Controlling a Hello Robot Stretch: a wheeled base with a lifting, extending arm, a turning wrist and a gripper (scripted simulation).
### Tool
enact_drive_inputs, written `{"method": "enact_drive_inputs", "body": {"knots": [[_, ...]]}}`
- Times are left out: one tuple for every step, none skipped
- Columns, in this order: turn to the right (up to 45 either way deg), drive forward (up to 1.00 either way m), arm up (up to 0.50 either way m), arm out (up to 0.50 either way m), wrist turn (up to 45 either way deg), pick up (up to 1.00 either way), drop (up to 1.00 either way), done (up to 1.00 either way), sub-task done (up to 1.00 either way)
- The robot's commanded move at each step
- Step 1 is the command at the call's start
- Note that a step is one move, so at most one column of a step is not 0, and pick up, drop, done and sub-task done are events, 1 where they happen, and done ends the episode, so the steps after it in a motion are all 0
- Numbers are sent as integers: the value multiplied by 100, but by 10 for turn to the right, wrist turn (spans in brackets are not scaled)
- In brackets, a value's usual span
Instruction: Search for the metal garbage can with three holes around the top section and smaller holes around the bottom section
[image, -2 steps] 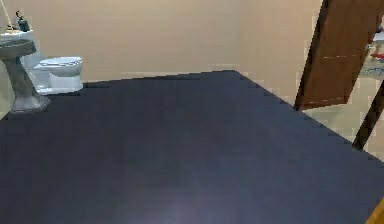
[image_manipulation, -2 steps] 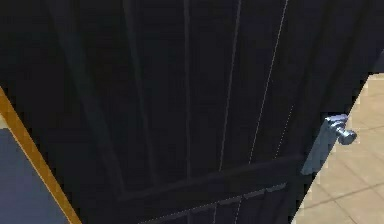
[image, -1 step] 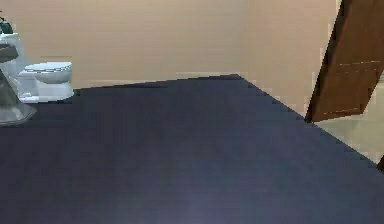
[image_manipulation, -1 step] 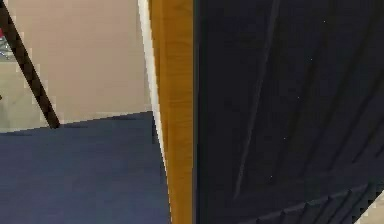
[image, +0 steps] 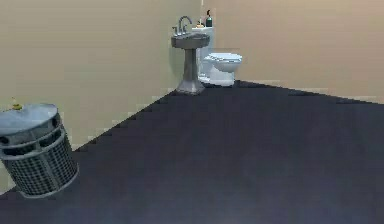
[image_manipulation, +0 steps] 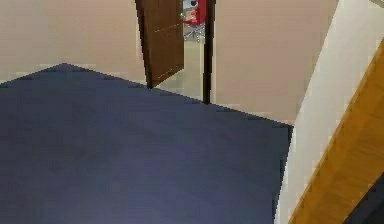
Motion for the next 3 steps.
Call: {"method": "enact_drive_inputs", "body": {"knots": [[-330, 0, 0, 0, 0, 0, 0, 0, 0], [0, 95, 0, 0, 0, 0, 0, 0, 0], [-390, 0, 0, 0, 0, 0, 0, 0, 0]]}}
